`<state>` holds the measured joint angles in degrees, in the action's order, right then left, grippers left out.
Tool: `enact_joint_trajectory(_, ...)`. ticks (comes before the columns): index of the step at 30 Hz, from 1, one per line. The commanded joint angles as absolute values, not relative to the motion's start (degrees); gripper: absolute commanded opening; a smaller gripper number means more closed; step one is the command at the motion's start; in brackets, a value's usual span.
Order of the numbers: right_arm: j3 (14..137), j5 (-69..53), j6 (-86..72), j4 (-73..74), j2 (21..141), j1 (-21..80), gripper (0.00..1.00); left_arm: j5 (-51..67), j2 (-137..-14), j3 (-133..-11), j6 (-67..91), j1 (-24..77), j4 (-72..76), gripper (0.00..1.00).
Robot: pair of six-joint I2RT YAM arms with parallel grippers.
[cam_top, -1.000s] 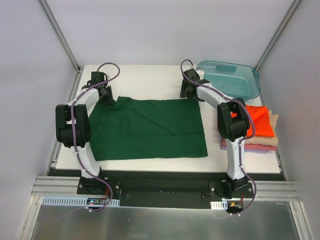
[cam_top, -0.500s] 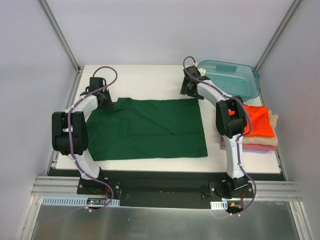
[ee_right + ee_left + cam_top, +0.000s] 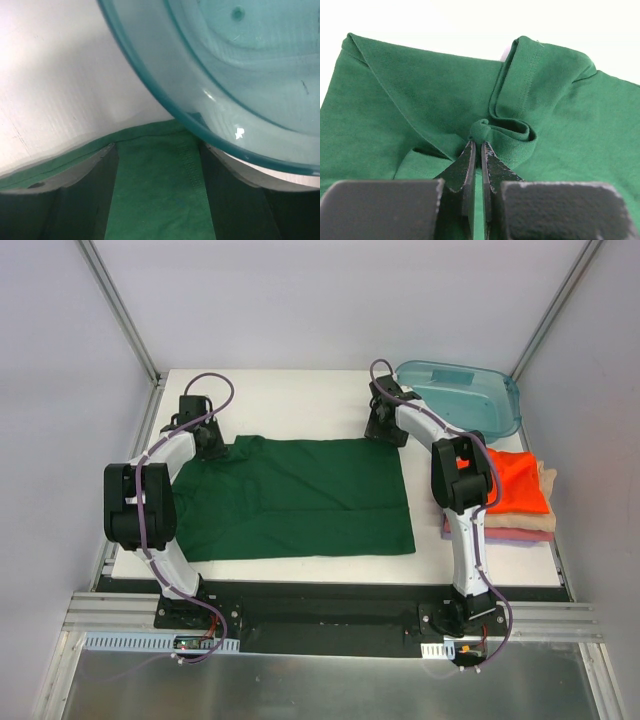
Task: Fold and stack the t-shirts
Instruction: Grap the side of the flattened tshirt furthest away from the robot with both arms
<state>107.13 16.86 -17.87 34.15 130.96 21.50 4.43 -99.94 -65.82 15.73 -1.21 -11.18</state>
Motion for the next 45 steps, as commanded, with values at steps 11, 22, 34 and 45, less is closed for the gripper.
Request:
enact_joint_trajectory(11,110.30,15.82,-25.83,36.92,132.45,18.81,0.68,5.45,-95.45,-64.25,16.00,-1.41,-9.58,0.00)
enact_joint_trajectory(22,115.14,15.29,-27.42,42.18,135.88,18.55,0.57,5.54,-94.66,-63.81,16.00,-1.49,-9.40,0.00)
enact_joint_trajectory(34,114.26,14.42,-20.57,41.31,134.65,18.63,0.03,4.57,-92.99,-63.02,16.35,-1.49,-9.40,0.00)
enact_joint_trajectory(45,96.00,3.44,-5.98,23.22,120.51,20.30,0.01,4.57,-83.86,-56.70,19.77,-1.49,-9.23,0.00)
